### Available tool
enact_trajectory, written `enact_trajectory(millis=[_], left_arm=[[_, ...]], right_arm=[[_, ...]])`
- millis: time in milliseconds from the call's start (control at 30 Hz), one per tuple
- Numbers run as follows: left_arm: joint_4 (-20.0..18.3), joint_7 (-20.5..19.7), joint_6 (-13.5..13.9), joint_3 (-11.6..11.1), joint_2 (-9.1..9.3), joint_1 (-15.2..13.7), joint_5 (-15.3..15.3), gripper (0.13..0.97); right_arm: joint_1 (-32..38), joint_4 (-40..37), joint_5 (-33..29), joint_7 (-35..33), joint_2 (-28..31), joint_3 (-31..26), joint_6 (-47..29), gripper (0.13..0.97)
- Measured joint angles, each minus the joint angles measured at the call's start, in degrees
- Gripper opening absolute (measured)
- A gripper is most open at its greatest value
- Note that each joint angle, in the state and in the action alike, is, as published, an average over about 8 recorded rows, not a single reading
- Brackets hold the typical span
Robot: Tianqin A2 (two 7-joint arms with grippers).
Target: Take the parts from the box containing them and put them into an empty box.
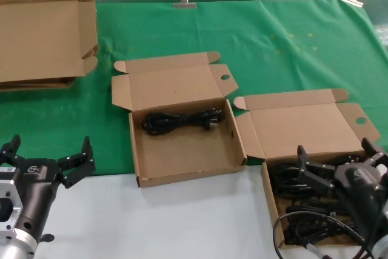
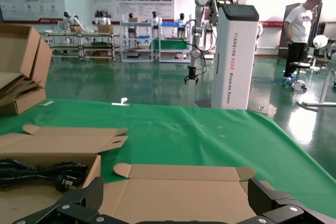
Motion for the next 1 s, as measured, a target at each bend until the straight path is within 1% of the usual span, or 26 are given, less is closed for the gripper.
enact_trajectory(millis=[1000], left_arm=[[0.0, 0.0, 0.0, 0.0, 0.0, 0.0, 0.0, 0.966]], right_arm=[[0.0, 0.0, 0.0, 0.0, 0.0, 0.0, 0.0, 0.966]])
